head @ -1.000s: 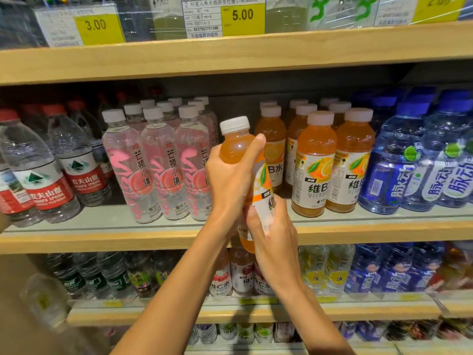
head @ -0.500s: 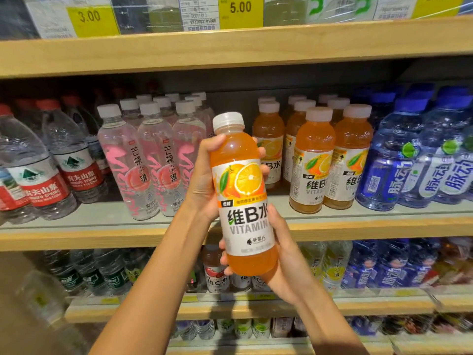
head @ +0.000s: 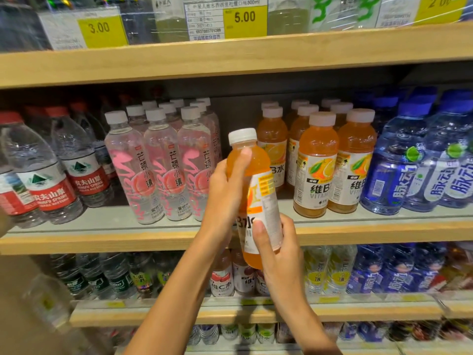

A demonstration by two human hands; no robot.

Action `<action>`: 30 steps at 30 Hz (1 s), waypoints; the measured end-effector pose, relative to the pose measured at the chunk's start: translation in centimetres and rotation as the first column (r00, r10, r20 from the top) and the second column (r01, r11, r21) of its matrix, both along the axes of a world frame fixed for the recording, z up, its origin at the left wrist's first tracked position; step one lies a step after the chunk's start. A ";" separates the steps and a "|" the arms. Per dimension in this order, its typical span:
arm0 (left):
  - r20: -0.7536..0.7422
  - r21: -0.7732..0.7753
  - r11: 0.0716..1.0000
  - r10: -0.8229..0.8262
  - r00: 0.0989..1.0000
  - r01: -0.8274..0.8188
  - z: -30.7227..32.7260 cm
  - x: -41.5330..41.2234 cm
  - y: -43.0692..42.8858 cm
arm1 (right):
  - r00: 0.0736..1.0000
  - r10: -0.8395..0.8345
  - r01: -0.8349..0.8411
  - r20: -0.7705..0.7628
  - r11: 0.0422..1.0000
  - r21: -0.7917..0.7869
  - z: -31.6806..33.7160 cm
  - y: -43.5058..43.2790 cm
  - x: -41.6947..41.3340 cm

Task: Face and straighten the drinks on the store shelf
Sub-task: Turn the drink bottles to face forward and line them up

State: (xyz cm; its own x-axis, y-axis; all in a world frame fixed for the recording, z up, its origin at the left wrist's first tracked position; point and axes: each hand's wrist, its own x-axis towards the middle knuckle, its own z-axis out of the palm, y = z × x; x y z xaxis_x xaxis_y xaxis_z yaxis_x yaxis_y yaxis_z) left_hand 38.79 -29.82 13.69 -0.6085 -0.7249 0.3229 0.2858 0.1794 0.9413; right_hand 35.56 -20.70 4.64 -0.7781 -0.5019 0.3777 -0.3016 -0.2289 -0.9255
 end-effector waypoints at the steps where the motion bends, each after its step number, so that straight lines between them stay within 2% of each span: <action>1: -0.033 -0.014 1.000 0.026 0.999 -0.027 0.0 -0.2 0.3 | 0.998 -0.041 0.042 -0.037 0.998 0.037 -0.2 -0.1 0.2; 4: -0.090 0.016 0.995 0.095 0.991 -0.094 -0.1 -0.8 0.6 | 0.993 -0.063 0.073 -0.100 0.992 0.099 -0.9 -0.2 0.5; 6: -0.095 0.046 0.994 0.105 0.990 -0.101 -0.2 -0.9 0.4 | 0.995 -0.005 0.016 -0.095 0.993 0.119 -1.1 -0.1 0.5; 8: -0.073 0.100 0.992 0.080 0.994 -0.073 -0.1 -0.9 0.0 | 0.992 0.125 -0.124 -0.013 0.991 0.059 -1.0 0.2 0.1; 10: -0.086 0.220 0.974 -0.029 0.996 0.047 0.0 -0.7 -0.6 | 0.953 0.279 -0.276 0.123 0.960 -0.041 -0.5 0.7 -0.9; 11: -0.114 0.290 0.946 -0.116 0.987 0.145 0.1 -0.5 -0.9 | 0.911 0.357 -0.345 0.209 0.934 -0.091 -0.3 1.0 -1.4; 13: -0.178 0.371 0.852 -0.324 0.929 0.368 0.4 -0.2 -1.5 | 0.767 0.522 -0.488 0.374 0.852 -0.189 0.2 1.4 -2.0; 15: -0.261 0.385 0.741 -0.484 0.835 0.550 0.5 -0.2 -2.0 | 0.618 0.663 -0.609 0.422 0.744 -0.277 0.5 1.6 -2.2; 17: -0.332 0.375 0.643 -0.580 0.744 0.668 0.4 -0.3 -2.5 | 0.560 0.713 -0.662 0.422 0.691 -0.291 0.7 1.6 -2.3; 18: -0.350 0.364 0.600 -0.621 0.701 0.713 0.3 -0.3 -2.8 | 0.575 0.708 -0.672 0.410 0.694 -0.257 0.7 1.5 -2.2; 20: -0.353 0.345 0.549 -0.676 0.647 0.761 0.0 -0.4 -3.0 | 0.681 0.640 -0.648 0.357 0.753 -0.114 0.7 1.2 -1.9; 22: -0.335 0.341 0.545 -0.691 0.641 0.766 -0.3 -0.5 -3.2 | 0.777 0.562 -0.583 0.284 0.812 -0.010 0.5 1.0 -1.5; 25: -0.305 0.327 0.561 -0.699 0.647 0.761 -0.7 -0.4 -3.4 | 0.832 0.517 -0.530 0.201 0.848 0.013 0.4 0.6 -1.2; 27: -0.211 0.297 0.672 -0.646 0.733 0.678 -0.7 -0.1 -3.6 | 0.861 0.489 -0.493 0.139 0.870 -0.007 0.4 0.3 -1.4; 30: -0.052 0.161 0.905 -0.390 0.919 0.393 -1.2 0.2 -4.3 | 0.933 0.358 -0.358 0.045 0.934 -0.007 0.6 -0.3 -2.4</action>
